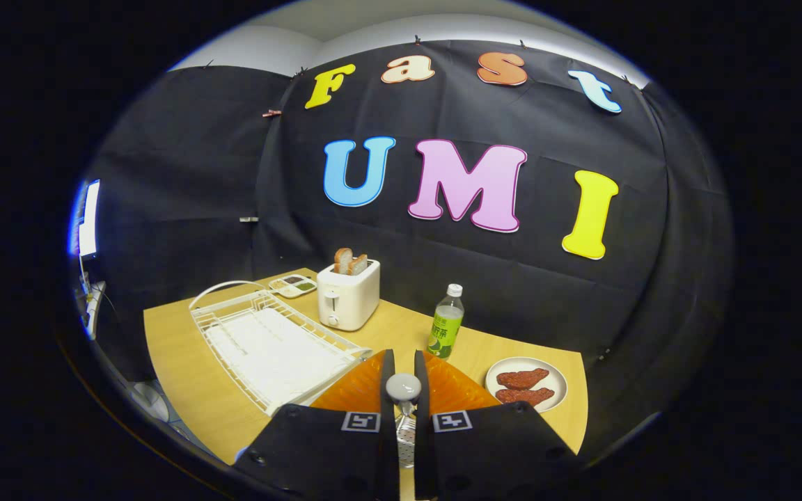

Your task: Take the plate from the dish rack, then take the spoon from the basket and place it into the plate.

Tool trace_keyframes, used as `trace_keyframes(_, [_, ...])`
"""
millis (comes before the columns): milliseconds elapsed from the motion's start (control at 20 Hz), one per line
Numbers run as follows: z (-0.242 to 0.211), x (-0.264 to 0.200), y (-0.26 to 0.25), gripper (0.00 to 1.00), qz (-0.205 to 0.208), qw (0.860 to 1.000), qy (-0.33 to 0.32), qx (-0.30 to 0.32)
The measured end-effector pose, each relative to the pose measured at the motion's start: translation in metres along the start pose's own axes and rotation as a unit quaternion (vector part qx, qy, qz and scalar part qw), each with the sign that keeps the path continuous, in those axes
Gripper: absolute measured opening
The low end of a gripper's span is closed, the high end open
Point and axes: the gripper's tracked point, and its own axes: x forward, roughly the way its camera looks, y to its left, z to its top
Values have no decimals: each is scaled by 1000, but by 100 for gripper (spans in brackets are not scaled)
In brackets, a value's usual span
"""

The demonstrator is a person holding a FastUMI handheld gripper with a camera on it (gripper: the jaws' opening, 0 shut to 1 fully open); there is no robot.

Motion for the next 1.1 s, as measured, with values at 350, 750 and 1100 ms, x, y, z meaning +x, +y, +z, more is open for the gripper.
trace_keyframes(350, [-21, -45, 45, 13, -20, 999, 22, 43])
trace_keyframes(750, [-135, -48, 78, 12, -80, 991, 106, 33])
trace_keyframes(1100, [-165, -31, 107, 19, -89, 989, 117, 8])
